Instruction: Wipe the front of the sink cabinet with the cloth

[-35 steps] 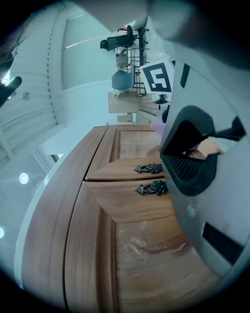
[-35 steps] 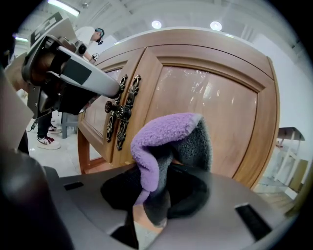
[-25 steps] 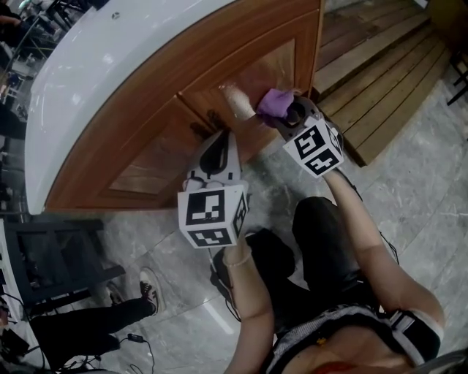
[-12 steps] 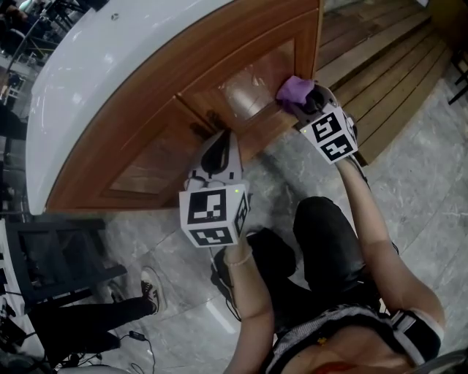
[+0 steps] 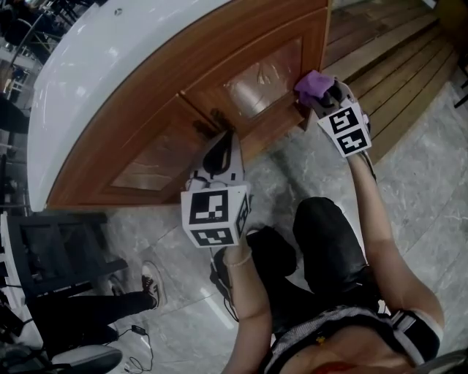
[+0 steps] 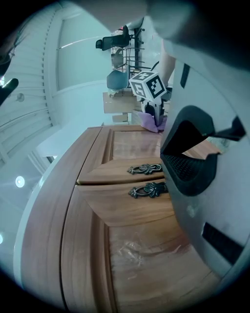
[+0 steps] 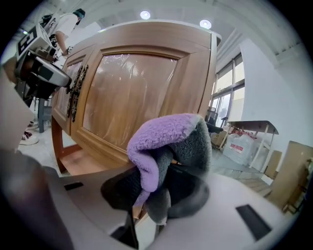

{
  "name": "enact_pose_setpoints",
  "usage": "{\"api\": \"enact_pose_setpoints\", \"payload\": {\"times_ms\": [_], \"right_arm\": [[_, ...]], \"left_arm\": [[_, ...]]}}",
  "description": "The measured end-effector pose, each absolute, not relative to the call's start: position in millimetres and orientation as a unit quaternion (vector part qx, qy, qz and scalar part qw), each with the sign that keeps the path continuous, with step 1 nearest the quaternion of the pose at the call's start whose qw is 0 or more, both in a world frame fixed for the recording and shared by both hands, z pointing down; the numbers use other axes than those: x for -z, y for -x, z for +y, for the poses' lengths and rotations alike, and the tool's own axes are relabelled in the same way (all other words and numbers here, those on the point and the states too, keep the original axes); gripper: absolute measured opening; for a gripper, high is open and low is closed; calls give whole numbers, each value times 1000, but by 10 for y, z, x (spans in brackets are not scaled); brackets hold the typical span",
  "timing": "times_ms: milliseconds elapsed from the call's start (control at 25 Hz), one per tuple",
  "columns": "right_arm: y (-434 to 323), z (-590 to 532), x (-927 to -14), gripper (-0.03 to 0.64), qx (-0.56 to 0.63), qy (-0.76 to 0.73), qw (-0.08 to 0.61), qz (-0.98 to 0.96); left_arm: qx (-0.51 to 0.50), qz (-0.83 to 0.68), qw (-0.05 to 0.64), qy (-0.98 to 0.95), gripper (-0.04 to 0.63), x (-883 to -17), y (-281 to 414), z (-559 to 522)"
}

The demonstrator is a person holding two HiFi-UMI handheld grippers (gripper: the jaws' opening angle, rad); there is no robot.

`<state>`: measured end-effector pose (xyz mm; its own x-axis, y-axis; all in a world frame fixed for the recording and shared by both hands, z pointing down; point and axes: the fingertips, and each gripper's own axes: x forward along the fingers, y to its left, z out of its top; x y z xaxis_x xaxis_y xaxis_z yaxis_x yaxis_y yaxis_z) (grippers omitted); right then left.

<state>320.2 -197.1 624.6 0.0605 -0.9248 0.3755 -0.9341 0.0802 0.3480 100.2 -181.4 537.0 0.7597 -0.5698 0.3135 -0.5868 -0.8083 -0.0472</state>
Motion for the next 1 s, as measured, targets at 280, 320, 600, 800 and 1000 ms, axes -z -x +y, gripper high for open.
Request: {"api": "enact_pose_setpoints", "payload": {"times_ms": [280,320,600,800,1000], "right_arm": [[-3214,-1969,-6244,170,-10,-677,254,-691],[-3216,-1971,-6242,170,-9,-678,252,-691],[-3217,-1963,-6260,170,-11,-685,251,-684],[-3119,-1968,-6229,170,-12,-682,252,-687],[-2790,-1917,-6115,169,-23,-658,204,-724]], "left_arm": [[-166,-318,22,-933,-3,-5379,-949,-1810],[-167,-319,20,-933,-3,-5379,-951,-1800],[-168,-317,12,-933,-3,-5391,-978,-1753],[-162,-317,18,-934,-3,-5382,-963,-1773],[-158,-315,19,-935,-3,-5390,-1013,-1762]]}}
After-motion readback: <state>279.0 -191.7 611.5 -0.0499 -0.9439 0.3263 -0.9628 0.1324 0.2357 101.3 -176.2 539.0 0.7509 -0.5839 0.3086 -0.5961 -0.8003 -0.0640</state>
